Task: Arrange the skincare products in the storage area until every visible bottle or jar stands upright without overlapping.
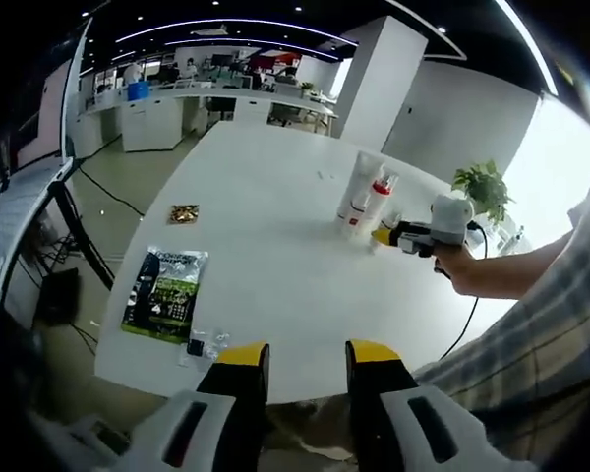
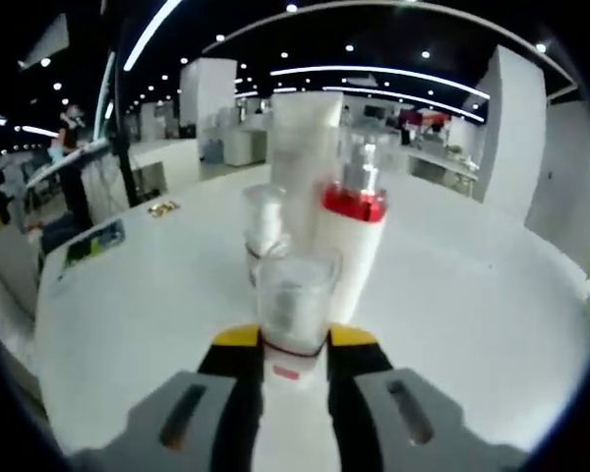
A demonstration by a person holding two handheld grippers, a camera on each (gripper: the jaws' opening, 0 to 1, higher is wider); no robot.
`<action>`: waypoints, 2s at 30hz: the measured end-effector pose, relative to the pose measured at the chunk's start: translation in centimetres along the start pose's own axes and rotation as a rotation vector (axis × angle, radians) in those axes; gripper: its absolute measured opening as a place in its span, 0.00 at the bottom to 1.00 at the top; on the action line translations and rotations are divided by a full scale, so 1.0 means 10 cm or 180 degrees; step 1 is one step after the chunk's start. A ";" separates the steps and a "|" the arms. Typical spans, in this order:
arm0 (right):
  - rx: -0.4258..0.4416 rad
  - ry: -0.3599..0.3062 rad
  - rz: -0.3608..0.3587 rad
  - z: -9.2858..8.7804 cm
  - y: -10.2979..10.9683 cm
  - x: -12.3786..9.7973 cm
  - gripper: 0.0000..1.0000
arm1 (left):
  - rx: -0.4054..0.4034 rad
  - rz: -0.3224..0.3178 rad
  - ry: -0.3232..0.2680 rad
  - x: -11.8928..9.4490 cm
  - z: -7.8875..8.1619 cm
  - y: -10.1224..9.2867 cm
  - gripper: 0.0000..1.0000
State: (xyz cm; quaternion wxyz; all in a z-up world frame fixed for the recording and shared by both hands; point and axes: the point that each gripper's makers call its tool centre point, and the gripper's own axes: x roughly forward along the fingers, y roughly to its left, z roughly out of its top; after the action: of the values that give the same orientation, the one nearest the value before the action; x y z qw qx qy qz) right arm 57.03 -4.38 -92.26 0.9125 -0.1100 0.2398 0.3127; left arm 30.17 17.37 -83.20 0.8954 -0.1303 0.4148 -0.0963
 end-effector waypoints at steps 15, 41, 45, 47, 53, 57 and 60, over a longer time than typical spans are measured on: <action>0.0214 0.0210 0.0058 -0.17 0.07 -0.05 0.31 | -0.0005 -0.0022 0.0034 0.00 -0.09 -0.08 0.31; 0.0095 0.0389 0.0121 -0.39 -0.06 -0.22 0.29 | -0.0048 -0.0210 0.0021 0.10 -0.15 -0.29 0.29; 0.0169 0.0366 0.0087 -0.37 -0.10 -0.22 0.27 | -0.0076 -0.0211 0.0017 0.09 -0.16 -0.28 0.29; 0.0173 0.0332 0.0102 -0.33 -0.08 -0.22 0.26 | -0.0070 -0.0208 0.0023 0.09 -0.16 -0.27 0.29; 0.0151 0.0251 0.0174 -0.21 -0.02 -0.19 0.20 | -0.0047 -0.0241 0.0013 0.12 -0.13 -0.30 0.28; 0.0140 0.0245 0.0228 -0.17 -0.01 -0.14 0.17 | -0.0021 -0.0253 0.0012 0.13 -0.11 -0.32 0.28; 0.0161 0.0251 0.0252 -0.15 -0.02 -0.11 0.16 | -0.0003 -0.0234 0.0032 0.13 -0.13 -0.31 0.28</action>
State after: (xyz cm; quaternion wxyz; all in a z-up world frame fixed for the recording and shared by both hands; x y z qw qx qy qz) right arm 55.79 -5.63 -92.99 0.8917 -0.0895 0.2875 0.3378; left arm 29.78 13.90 -83.98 0.8890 -0.1455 0.4143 -0.1297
